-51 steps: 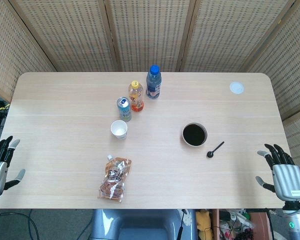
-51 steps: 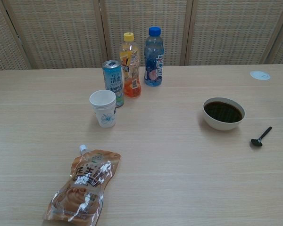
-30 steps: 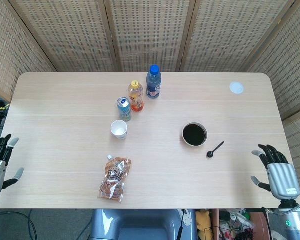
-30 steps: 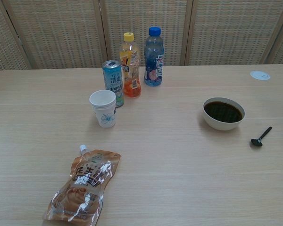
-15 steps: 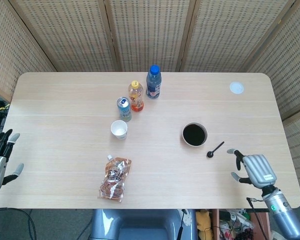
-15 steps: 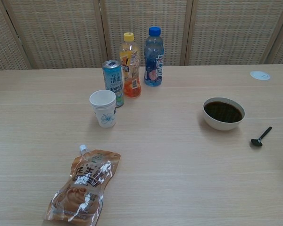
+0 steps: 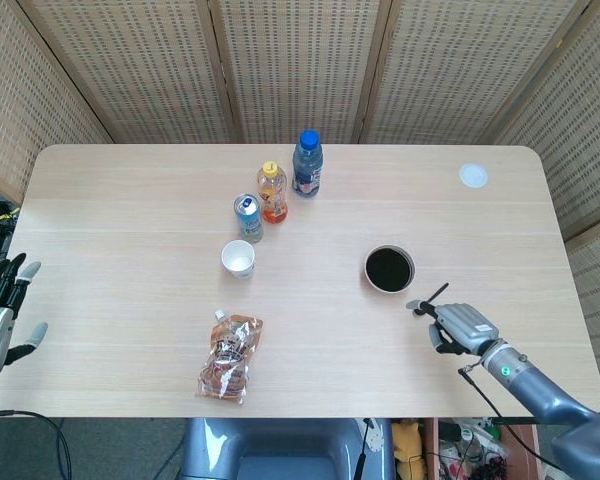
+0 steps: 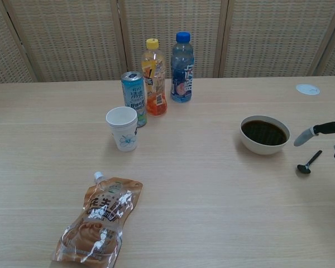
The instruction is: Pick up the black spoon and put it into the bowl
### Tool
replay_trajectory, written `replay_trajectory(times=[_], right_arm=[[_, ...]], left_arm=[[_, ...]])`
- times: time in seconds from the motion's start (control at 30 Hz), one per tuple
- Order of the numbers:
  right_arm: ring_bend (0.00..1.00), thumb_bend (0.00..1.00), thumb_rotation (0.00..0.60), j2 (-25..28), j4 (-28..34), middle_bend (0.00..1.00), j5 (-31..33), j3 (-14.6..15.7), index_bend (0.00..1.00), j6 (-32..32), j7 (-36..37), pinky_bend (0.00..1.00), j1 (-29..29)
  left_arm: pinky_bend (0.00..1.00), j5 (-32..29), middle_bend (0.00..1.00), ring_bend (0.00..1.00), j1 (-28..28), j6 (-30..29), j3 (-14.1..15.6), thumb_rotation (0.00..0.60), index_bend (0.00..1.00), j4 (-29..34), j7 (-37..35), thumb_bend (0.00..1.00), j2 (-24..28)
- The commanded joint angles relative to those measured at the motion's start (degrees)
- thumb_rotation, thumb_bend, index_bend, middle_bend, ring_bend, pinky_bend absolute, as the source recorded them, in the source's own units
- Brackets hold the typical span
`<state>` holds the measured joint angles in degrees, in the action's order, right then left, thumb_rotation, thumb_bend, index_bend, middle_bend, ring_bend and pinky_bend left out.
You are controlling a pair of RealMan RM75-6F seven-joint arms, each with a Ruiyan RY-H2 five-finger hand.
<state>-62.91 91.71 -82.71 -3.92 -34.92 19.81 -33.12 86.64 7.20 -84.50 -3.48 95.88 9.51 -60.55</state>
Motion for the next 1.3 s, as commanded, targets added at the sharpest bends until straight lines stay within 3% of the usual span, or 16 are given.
replay_trajectory(times=[0.03, 0.57, 1.3], right_arm=[[0.97, 0.98, 0.600, -2.1, -2.8, 0.94, 1.2, 0.3, 0.17, 3.5, 1.7, 0.96, -2.3], [0.97, 0.99, 0.600, -8.3, -11.7, 0.94, 9.4, 1.8, 0.17, 7.6, -5.7, 0.96, -5.2], [0.97, 0.99, 0.600, -10.7, -14.3, 0.94, 18.4, 3.7, 0.17, 8.9, -13.1, 0.96, -6.6]], left_arm=[[0.00, -0.2, 0.00, 0.01, 0.1, 0.3, 0.1, 0.600, 0.04, 0.2, 0.1, 0.33, 0.2], [0.00, -0.8, 0.00, 0.01, 0.1, 0.6, 0.3, 0.600, 0.04, -0.5, -0.7, 0.33, -0.2], [0.00, -1.2, 0.00, 0.01, 0.1, 1.1, 0.6, 0.600, 0.04, -1.3, -1.3, 0.33, -0.7]])
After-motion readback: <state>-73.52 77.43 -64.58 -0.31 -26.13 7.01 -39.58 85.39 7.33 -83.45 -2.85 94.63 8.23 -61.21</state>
